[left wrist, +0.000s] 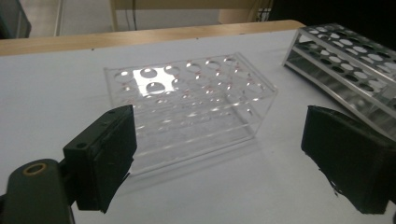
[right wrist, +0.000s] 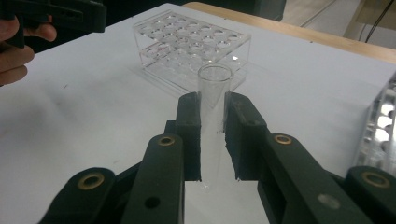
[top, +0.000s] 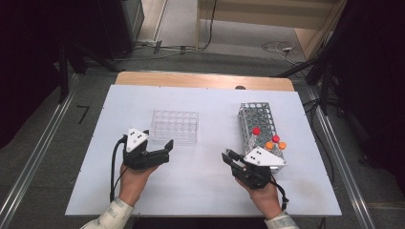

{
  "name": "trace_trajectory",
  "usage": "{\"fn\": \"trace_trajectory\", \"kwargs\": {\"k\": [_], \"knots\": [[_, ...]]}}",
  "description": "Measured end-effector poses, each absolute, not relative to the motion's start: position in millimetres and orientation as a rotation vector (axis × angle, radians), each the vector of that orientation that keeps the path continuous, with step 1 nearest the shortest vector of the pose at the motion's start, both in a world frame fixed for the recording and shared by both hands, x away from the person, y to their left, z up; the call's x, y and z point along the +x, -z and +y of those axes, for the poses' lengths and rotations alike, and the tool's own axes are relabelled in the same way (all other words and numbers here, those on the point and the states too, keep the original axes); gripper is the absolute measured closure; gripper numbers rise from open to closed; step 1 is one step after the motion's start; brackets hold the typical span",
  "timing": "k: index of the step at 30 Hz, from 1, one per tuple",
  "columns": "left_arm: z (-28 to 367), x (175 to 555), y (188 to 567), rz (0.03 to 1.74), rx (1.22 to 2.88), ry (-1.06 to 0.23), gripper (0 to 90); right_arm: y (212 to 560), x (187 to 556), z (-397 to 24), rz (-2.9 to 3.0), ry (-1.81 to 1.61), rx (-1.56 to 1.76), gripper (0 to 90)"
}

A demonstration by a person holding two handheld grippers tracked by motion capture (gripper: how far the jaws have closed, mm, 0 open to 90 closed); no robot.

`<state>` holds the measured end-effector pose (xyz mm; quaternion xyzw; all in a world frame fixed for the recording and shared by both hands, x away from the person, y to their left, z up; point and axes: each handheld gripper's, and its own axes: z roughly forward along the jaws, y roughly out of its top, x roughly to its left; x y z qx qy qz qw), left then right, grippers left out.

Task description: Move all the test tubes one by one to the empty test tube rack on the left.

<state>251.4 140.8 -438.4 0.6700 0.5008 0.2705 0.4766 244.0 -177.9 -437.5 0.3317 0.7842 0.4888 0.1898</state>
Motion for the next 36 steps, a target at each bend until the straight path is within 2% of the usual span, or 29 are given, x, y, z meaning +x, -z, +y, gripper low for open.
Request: {"fn": "trace_trajectory", "kwargs": {"k": [4,15,19,20,21,25,27,30,36], "knots": [[127,258,433,1.203,1.679,-0.678,13.5,443,251,-166,2.222,-1.365,0.923,73.4],[102,262,416,1.109,1.692,-0.587,17.5,449,266,-135,2.24,-1.372,0.912,73.4],[93,260,411,1.057,1.714,-0.565,24.9,451,268,-127,2.243,-1.375,0.918,73.4],[92,259,410,1.04,1.72,-0.546,31.0,451,269,-124,2.236,-1.384,0.922,73.4],[90,259,410,1.019,1.73,-0.521,31.0,451,269,-124,2.236,-1.384,0.922,73.4],[82,259,412,0.965,1.788,-0.467,43.7,451,269,-113,2.234,-1.387,0.9,73.4],[78,259,414,0.952,1.809,-0.471,44.8,451,269,-110,2.234,-1.384,0.896,73.4],[77,261,416,0.947,1.821,-0.463,53.4,449,267,-106,2.228,-1.381,0.879,73.4],[76,262,418,0.935,1.84,-0.453,63.1,450,267,-105,2.218,-1.377,0.87,73.4]]}}
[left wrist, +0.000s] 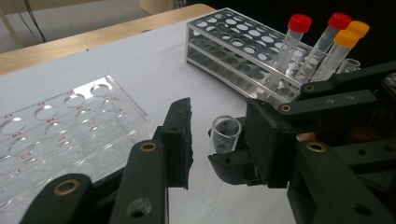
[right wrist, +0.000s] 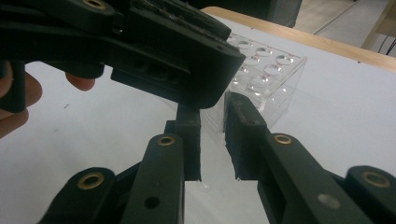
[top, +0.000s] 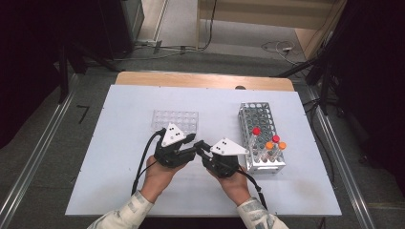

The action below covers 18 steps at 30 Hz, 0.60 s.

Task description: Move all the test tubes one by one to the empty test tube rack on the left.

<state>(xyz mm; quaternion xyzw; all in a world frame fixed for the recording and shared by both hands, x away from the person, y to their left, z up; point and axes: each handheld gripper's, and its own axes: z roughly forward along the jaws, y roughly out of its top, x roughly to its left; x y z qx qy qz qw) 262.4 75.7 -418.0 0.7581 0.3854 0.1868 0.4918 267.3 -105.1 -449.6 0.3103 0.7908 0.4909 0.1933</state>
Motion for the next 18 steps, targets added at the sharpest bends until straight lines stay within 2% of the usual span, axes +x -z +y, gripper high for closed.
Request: {"fn": "trace_trajectory", "kwargs": {"k": [11,18], "knots": [[73.1,263.3,419.6,0.94,1.842,-0.436,75.3,449.4,266.6,-103.5,2.218,-1.376,0.864,73.4],[74.1,264.4,420.6,0.94,1.84,-0.428,77.0,449.5,267.2,-104.0,2.23,-1.37,0.87,72.8]]}}
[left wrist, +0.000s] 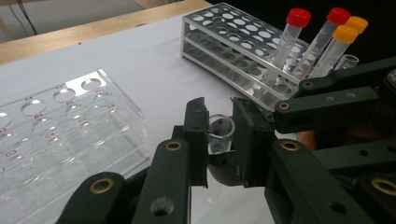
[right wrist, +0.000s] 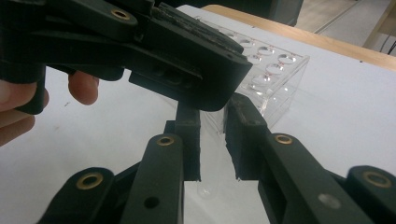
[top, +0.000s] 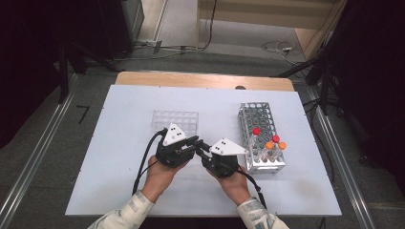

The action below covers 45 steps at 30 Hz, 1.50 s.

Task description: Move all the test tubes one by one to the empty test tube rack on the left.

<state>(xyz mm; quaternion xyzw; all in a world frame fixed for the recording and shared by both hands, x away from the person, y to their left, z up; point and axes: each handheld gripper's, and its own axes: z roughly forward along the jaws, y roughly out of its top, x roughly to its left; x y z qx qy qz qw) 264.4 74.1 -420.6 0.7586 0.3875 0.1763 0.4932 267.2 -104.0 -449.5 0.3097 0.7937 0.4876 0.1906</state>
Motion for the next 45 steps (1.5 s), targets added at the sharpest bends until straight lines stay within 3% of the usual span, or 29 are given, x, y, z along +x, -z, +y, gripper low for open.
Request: {"fn": "trace_trajectory", "kwargs": {"k": [2,3,4,5,8,12,29,45], "knots": [[74,264,420,0.938,1.838,-0.43,77.0,449,267,-104,2.23,-1.375,0.869,72.5],[74,264,420,0.939,1.837,-0.431,77.3,449,269,-105,2.246,-1.389,0.875,65.6],[75,264,420,0.941,1.837,-0.431,77.3,449,269,-105,2.246,-1.389,0.875,65.6],[75,265,420,0.943,1.834,-0.429,77.3,449,270,-107,2.284,-1.406,0.867,59.0],[78,267,418,0.95,1.82,-0.424,77.3,447,270,-111,2.307,-1.392,0.851,51.4],[80,271,412,0.955,1.799,-0.429,77.3,443,264,-119,2.328,-1.399,0.849,47.5],[89,311,366,1.027,1.758,-0.559,77.3,440,242,-166,2.331,-1.419,0.832,46.6],[80,334,383,1.084,1.78,-0.628,77.1,439,239,-174,2.326,-1.431,0.838,43.3]]}}
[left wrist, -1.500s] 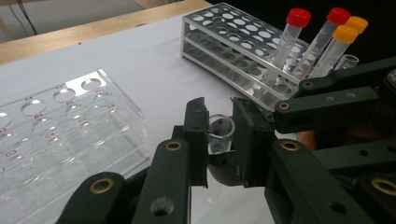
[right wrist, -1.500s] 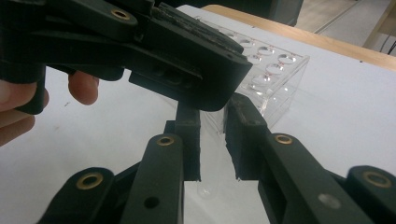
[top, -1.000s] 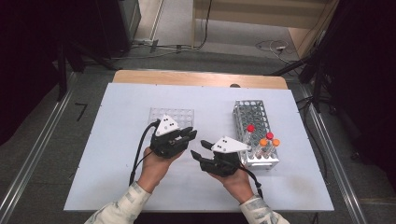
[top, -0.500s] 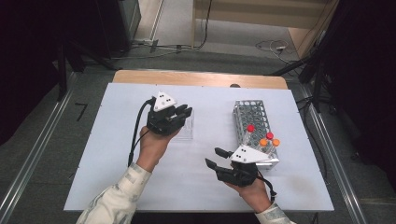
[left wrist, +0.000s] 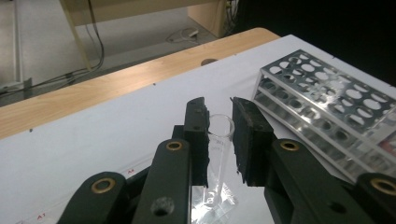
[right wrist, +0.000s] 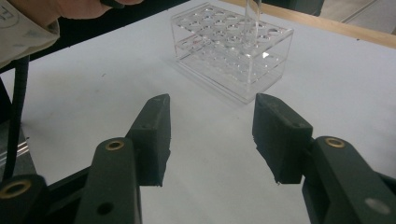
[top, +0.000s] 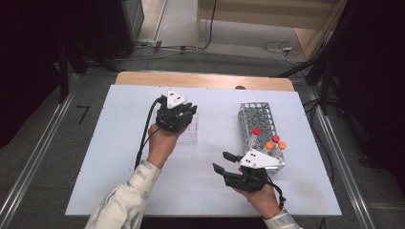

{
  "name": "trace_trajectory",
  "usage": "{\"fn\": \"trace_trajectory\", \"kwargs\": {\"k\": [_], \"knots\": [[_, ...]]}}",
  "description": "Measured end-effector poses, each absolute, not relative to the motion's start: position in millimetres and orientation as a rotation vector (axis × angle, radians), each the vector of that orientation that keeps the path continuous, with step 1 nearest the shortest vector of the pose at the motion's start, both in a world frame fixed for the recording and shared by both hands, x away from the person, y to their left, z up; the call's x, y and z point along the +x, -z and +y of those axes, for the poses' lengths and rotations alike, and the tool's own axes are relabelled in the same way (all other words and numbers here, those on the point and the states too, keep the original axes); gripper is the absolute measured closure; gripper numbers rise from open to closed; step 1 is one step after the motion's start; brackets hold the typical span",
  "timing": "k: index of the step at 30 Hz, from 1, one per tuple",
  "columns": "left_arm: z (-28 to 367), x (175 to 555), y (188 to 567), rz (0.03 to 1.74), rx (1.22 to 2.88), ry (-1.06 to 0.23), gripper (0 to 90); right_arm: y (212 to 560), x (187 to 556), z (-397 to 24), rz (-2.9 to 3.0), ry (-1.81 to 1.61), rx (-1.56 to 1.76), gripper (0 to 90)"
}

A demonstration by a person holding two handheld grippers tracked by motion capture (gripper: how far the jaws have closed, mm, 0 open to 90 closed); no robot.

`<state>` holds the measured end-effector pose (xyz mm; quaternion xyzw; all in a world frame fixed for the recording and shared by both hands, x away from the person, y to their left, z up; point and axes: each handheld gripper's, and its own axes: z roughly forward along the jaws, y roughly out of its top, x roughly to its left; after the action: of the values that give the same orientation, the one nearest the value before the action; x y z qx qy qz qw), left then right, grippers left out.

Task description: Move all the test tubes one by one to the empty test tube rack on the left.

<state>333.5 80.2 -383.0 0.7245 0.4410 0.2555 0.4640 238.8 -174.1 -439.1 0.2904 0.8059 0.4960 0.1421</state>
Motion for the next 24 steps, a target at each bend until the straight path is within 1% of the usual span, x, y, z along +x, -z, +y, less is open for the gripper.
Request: {"fn": "trace_trajectory", "kwargs": {"k": [8,24], "knots": [[79,336,400,1.111,1.787,-0.606,77.0,439,240,-175,2.325,-1.433,0.851,36.8],[72,338,428,1.136,1.837,-0.605,76.5,441,240,-176,2.328,-1.424,0.862,36.1]]}}
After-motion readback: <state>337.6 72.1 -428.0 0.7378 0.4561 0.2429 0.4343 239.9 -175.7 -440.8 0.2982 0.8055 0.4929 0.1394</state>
